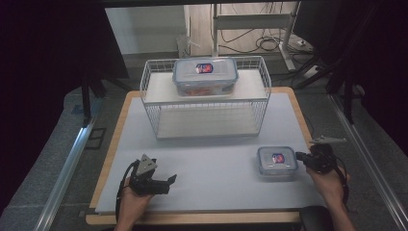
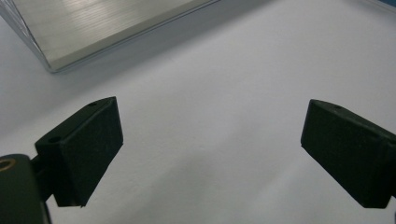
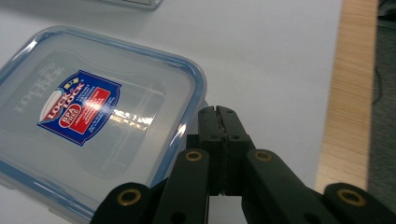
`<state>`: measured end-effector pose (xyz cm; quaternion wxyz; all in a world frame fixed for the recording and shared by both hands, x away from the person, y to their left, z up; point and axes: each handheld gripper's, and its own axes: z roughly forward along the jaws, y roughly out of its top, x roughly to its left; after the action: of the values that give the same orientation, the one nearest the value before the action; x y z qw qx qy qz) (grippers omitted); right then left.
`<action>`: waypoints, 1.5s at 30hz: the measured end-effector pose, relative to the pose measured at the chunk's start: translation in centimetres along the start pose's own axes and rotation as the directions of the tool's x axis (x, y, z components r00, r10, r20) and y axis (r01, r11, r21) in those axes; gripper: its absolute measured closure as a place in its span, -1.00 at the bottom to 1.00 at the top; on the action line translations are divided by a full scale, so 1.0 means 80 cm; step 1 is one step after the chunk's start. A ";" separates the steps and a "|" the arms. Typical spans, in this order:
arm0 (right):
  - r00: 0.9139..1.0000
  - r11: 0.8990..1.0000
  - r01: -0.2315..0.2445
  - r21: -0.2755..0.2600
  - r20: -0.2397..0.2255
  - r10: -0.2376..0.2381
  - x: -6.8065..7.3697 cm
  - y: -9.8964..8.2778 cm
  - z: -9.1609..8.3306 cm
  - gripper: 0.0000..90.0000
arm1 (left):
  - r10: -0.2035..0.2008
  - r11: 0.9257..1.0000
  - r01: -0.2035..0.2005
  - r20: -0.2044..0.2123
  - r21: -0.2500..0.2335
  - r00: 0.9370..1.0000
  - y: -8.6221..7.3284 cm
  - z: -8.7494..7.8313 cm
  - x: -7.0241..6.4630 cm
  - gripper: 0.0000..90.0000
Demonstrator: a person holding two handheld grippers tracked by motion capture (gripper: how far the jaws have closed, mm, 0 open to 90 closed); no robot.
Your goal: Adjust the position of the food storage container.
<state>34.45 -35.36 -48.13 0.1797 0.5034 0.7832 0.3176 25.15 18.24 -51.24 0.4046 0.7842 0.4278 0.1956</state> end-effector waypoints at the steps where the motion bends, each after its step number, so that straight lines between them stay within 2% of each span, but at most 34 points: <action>1: 1.000 1.000 -0.002 -0.001 -0.014 0.002 0.001 0.000 0.001 1.00 | 0.000 1.000 0.000 0.002 0.000 1.000 0.000 0.001 -0.001 -0.88; 11: 0.994 1.000 0.031 0.007 -0.102 -0.030 0.030 0.007 0.012 1.00 | 0.007 1.000 -0.007 0.011 0.009 1.000 0.001 0.004 -0.004 -0.88; 14: 0.990 0.999 0.039 0.016 -0.139 -0.036 0.045 0.010 0.016 1.00 | 0.005 1.000 -0.005 0.013 0.009 1.000 0.001 0.004 -0.004 -0.87; 23: 0.977 0.995 0.100 0.031 -0.192 -0.092 0.079 0.014 0.025 1.00 | 0.009 1.000 -0.009 0.019 0.016 1.000 0.001 0.007 -0.006 -0.87; 32: 0.958 0.987 0.155 0.029 -0.249 -0.143 0.110 0.017 0.033 1.00 | 0.013 1.000 -0.013 0.028 0.023 1.000 0.002 0.009 -0.008 -0.87; 45: 0.919 0.968 0.252 0.012 -0.317 -0.235 0.164 0.028 0.053 1.00 | 0.007 1.000 -0.008 0.040 0.028 0.999 0.002 0.012 -0.010 -0.87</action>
<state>32.91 -21.53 -49.23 0.0781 0.3500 0.8663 0.3478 25.44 17.10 -51.63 0.4011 0.7951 0.4197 0.1754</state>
